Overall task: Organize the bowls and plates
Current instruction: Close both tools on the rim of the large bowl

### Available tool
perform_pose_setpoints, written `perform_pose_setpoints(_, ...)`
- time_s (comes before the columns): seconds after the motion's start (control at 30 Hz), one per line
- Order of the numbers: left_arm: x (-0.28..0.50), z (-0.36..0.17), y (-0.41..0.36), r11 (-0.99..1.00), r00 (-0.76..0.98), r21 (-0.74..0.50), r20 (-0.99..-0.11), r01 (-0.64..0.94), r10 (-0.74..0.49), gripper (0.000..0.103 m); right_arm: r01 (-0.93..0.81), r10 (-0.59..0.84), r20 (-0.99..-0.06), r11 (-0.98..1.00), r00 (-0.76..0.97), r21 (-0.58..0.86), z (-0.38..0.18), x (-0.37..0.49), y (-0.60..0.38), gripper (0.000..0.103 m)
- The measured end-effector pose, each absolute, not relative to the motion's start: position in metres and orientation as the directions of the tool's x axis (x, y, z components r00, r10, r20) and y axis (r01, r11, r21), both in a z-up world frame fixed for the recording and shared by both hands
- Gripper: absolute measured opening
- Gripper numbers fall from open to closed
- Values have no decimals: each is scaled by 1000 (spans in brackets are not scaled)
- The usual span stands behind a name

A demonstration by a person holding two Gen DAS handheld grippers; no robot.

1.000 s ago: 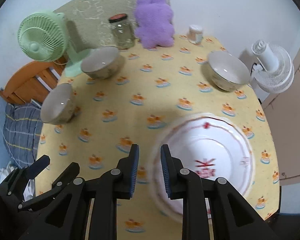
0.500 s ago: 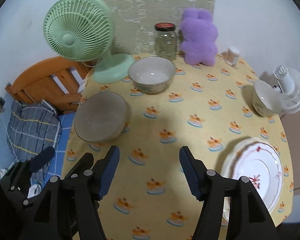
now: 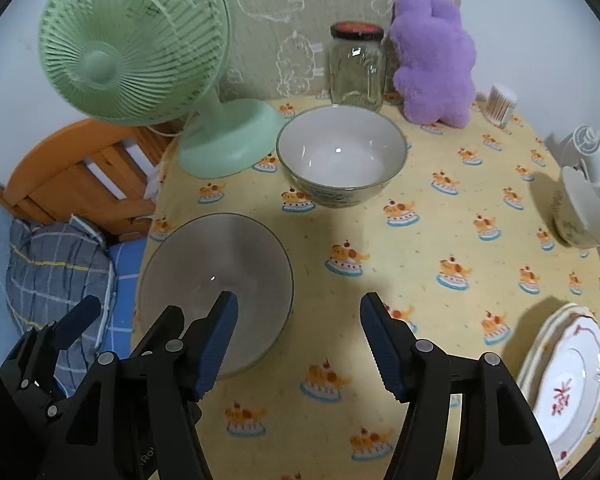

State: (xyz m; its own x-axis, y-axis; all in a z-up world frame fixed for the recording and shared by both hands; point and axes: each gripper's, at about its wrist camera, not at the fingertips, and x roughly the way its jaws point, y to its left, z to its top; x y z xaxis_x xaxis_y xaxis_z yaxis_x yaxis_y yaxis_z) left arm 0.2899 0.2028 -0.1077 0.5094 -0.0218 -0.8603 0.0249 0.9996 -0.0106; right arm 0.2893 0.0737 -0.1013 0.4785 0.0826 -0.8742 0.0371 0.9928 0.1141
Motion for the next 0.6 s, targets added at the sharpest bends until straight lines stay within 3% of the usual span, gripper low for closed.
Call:
perform_pose_setpoints(0.27,315,-139,202,998,465,-18,-884,58,-43,83,63,85,-901,990,425,123,-134,318,76,67)
perform_pose_setpoints(0.3,316,-141,202,998,459,-20,-887,58,-44,82,61,88,-902,990,423,125,-136,319,77,62)
perform_pose_setpoints(0.33,318,-144,201,998,451,-20,-891,57,-44,78,59,89,-902,990,422,126,-138,320,78,59)
perform_pose_setpoints(0.4,319,-149,202,999,442,-19,-896,51,-39,65,54,84,-906,992,415,117,-142,322,81,42)
perform_pose_setpoints(0.47,322,-153,205,998,421,-41,-906,37,-53,48,55,83,-906,992,415,116,-145,324,82,33)
perform_pose_setpoints(0.6,323,-154,204,998,422,-50,-904,46,-64,30,36,101,-910,991,402,126,-148,326,85,17)
